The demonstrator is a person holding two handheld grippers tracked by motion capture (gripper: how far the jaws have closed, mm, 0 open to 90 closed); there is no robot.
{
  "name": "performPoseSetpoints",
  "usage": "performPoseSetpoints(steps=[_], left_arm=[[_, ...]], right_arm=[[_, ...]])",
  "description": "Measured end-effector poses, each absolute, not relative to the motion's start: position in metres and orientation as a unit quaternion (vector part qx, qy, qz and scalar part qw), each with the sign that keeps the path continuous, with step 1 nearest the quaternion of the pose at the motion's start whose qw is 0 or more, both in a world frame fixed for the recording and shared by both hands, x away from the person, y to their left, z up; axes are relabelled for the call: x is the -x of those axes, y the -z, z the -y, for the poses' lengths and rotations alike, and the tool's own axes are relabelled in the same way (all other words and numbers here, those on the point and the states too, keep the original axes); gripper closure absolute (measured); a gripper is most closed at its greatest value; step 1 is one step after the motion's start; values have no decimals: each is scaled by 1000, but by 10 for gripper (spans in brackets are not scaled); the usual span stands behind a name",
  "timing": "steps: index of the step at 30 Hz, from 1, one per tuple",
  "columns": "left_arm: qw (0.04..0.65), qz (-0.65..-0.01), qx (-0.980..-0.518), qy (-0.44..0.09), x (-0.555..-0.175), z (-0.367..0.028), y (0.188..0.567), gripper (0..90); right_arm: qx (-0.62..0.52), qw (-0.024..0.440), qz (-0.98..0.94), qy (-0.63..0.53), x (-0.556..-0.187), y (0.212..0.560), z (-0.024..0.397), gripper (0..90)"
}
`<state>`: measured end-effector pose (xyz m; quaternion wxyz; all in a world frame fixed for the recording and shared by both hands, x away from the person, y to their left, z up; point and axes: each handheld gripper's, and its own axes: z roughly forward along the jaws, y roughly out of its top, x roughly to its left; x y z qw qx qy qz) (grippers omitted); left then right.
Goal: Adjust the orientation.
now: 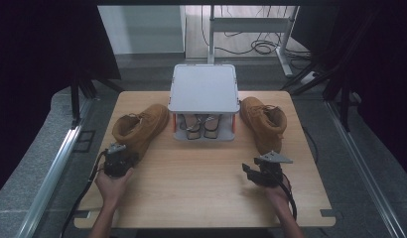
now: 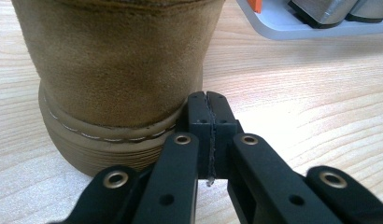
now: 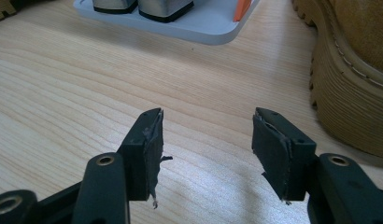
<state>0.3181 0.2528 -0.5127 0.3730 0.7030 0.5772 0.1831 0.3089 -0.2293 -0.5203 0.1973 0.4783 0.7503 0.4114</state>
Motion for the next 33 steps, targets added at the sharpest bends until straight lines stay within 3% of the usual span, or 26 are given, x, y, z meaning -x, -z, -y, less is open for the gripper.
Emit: performPoseSetpoints(steps=[14, 22, 33], left_arm=[[432, -534, -710, -157, -302, -230, 501, 852], [436, -507, -733, -122, -302, -204, 501, 551], [453, -479, -738, -146, -290, -204, 497, 462]], right_arm=[[-476, 198, -749, -415, -309, 519, 229, 434], [-476, 199, -745, -422, -309, 515, 234, 432], [-482, 204, -736, -430, -307, 513, 242, 438]])
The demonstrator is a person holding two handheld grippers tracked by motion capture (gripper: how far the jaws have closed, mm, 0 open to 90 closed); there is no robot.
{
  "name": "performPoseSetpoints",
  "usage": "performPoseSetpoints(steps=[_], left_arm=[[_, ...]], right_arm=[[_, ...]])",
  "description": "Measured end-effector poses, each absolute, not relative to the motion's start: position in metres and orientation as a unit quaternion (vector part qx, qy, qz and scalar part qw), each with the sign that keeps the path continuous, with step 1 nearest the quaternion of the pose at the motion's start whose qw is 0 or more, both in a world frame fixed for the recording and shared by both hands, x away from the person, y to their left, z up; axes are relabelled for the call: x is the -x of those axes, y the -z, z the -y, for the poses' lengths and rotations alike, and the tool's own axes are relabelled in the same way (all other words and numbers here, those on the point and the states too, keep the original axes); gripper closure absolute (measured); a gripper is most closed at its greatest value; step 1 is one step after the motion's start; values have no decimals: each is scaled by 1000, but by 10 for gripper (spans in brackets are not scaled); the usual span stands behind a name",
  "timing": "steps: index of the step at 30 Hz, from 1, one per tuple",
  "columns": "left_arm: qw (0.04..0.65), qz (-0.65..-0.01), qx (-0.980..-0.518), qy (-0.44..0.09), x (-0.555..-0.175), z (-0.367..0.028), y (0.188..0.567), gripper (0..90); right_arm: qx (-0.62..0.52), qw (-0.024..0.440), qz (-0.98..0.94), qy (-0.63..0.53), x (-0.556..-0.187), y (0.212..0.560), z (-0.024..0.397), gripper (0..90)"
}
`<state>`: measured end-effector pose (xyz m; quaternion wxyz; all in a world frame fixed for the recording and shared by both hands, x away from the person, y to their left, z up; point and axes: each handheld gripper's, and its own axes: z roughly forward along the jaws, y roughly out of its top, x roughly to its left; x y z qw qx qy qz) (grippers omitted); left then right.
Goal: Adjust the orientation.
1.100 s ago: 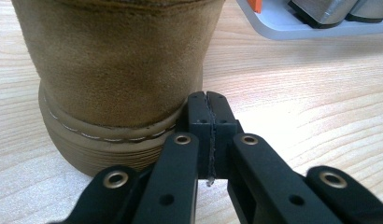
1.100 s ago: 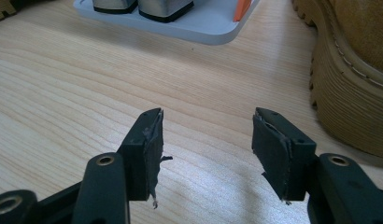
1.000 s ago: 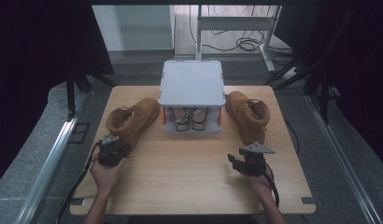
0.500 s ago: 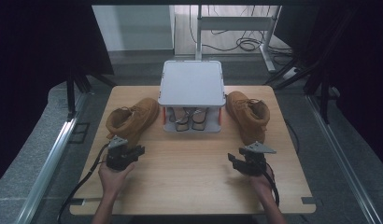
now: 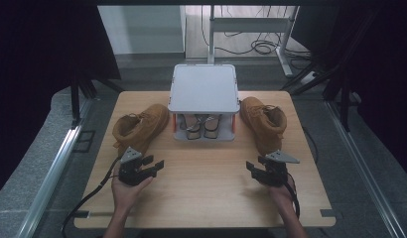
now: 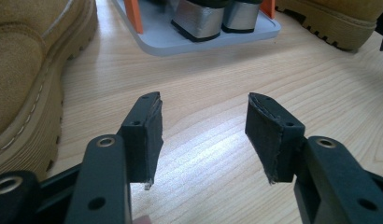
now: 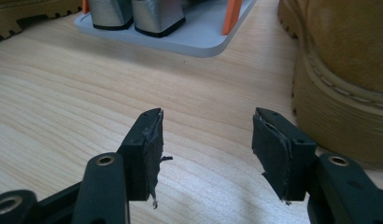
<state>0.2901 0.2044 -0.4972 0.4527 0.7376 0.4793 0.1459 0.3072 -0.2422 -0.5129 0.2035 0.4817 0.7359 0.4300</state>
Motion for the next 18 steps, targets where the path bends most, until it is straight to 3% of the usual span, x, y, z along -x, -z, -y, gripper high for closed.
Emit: performPoseSetpoints(steps=[12, 15, 18], left_arm=[[434, -475, -748, -163, -290, -205, 500, 411], [432, -479, -747, -161, -291, -205, 501, 411], [427, -482, -748, -158, -292, -204, 503, 411]], right_arm=[[-472, 223, -733, -437, -304, 507, 245, 598], [-470, 229, -733, -435, -306, 507, 246, 676], [-470, 232, -738, -426, -313, 511, 246, 807]])
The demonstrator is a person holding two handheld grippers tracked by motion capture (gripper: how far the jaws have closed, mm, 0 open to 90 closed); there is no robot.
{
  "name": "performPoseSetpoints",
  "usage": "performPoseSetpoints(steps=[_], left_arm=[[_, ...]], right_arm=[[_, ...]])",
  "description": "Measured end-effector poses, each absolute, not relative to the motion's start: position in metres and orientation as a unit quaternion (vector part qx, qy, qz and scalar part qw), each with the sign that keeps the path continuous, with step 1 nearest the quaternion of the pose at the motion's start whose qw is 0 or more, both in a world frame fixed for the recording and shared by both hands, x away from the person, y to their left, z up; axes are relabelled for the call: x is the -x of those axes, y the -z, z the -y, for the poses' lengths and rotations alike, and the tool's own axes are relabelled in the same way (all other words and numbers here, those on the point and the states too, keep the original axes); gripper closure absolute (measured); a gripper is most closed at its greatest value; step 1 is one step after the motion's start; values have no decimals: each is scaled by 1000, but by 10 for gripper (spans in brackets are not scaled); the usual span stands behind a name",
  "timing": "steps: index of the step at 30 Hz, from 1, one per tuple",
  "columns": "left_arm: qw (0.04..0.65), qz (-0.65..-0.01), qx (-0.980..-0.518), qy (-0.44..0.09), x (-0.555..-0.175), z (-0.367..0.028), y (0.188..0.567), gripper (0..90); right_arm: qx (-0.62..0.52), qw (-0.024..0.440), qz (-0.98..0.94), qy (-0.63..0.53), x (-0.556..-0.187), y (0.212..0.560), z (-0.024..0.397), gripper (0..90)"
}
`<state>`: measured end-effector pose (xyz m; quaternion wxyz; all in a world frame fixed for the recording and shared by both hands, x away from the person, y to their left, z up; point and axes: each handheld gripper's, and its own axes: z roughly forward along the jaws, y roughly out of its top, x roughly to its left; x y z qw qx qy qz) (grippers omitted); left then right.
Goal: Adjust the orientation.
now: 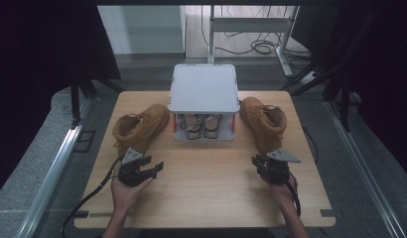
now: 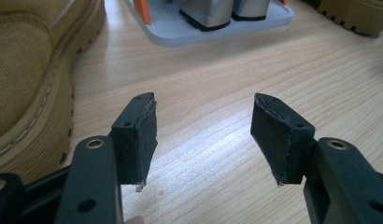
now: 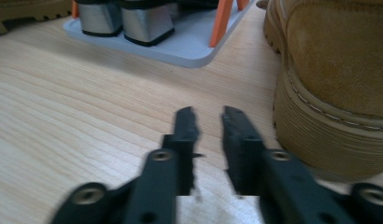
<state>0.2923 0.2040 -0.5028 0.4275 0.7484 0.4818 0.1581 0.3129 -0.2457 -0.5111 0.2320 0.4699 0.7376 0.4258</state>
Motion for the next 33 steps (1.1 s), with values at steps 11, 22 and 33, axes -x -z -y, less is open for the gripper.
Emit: performPoseSetpoints(steps=[11, 22, 33], left_arm=[[427, -504, -735, -152, -296, -215, 506, 412], [427, -512, -730, -154, -298, -221, 504, 412], [425, -510, -732, -152, -298, -220, 505, 412]], right_arm=[[-456, 259, -745, -412, -345, 511, 240, 892], [-471, 284, -728, -409, -380, 517, 244, 892], [-450, 304, -743, -392, -383, 516, 249, 894]])
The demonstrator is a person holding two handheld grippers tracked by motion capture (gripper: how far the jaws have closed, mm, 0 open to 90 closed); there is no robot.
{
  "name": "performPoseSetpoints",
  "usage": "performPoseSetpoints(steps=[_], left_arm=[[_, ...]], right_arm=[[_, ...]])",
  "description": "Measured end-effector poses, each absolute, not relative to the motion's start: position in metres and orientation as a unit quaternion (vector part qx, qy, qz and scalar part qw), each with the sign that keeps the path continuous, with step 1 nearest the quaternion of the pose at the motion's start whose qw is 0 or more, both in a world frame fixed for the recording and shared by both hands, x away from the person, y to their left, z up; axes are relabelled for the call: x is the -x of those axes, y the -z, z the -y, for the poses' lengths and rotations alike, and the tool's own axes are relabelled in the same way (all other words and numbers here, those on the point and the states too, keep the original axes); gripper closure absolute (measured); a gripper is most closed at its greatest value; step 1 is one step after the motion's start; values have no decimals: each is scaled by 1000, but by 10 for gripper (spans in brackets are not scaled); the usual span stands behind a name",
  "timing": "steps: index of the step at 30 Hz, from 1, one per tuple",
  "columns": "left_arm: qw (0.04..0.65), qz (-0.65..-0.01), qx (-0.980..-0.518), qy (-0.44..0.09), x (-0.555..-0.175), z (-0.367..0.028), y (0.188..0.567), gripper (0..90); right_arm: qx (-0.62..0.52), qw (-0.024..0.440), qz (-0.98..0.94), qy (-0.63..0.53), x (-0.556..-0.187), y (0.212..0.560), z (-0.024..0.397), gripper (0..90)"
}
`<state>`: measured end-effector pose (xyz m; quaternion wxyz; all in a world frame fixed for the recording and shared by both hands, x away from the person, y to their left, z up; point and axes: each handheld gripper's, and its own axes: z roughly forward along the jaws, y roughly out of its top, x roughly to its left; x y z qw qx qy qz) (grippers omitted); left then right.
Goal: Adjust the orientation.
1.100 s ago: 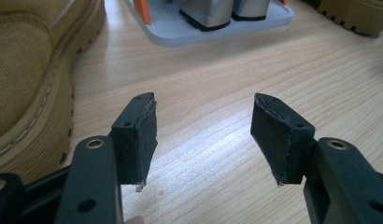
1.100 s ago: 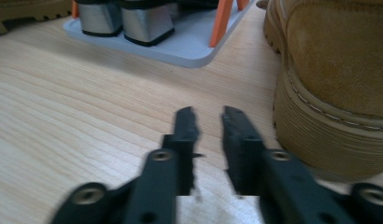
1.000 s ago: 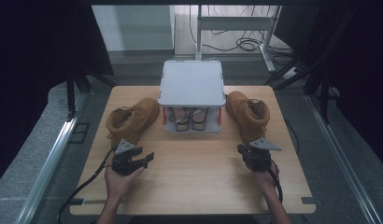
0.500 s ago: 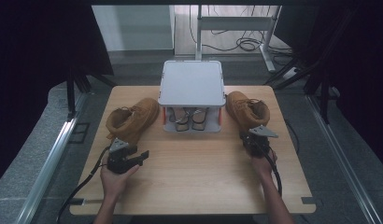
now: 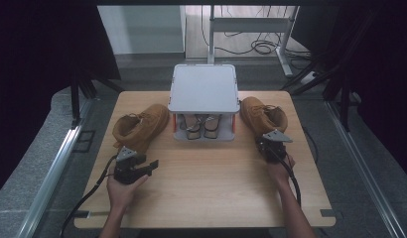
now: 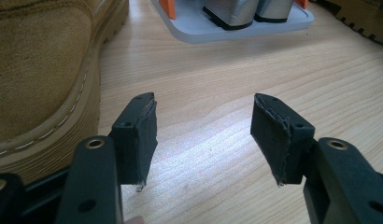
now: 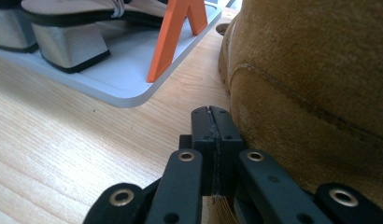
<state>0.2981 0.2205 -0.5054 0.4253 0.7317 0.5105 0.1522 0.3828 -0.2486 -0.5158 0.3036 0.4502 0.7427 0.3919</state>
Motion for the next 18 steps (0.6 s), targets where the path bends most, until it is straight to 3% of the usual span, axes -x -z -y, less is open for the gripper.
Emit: performPoseSetpoints(steps=[18], left_arm=[[422, -511, -734, -149, -298, -219, 507, 410]], right_arm=[[-456, 312, -743, -379, -381, 513, 272, 895]])
